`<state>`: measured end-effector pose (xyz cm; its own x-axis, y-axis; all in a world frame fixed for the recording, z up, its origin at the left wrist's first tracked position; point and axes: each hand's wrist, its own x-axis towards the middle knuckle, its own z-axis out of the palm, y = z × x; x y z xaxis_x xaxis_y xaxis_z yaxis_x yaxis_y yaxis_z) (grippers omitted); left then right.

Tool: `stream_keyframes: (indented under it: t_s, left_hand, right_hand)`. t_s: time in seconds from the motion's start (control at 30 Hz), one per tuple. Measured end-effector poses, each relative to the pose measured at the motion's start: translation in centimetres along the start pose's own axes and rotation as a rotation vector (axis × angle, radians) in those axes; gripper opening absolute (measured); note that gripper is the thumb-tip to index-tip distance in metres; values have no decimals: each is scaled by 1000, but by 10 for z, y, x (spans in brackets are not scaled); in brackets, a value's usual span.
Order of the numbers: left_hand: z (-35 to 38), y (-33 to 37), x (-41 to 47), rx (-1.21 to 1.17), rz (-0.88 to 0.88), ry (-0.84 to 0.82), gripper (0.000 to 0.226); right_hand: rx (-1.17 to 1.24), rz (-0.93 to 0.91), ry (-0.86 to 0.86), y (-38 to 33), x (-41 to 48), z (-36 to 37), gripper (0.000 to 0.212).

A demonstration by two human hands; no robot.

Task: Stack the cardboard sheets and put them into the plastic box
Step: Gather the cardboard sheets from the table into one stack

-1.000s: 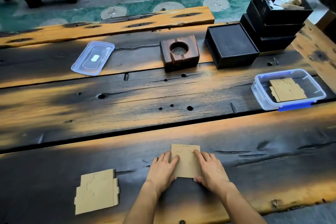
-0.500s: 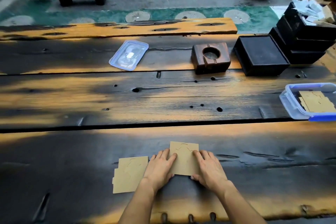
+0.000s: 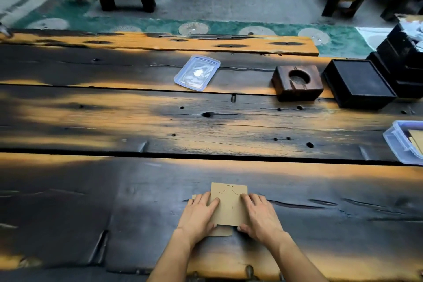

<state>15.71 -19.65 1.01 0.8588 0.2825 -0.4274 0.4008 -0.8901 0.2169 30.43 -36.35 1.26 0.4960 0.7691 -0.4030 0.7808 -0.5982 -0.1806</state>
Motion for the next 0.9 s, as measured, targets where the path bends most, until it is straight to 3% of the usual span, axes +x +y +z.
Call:
stream_keyframes:
  t_s: [0.4, 0.9]
  left_hand:
    - [13, -52, -39, -51, -34, -6, 70]
    - [31, -52, -36, -154, -160, -46, 75]
  right_hand:
    - [-67, -53, -42, -62, 9, 7, 89]
    - [-26, -101, -107, -65, 29, 20, 80]
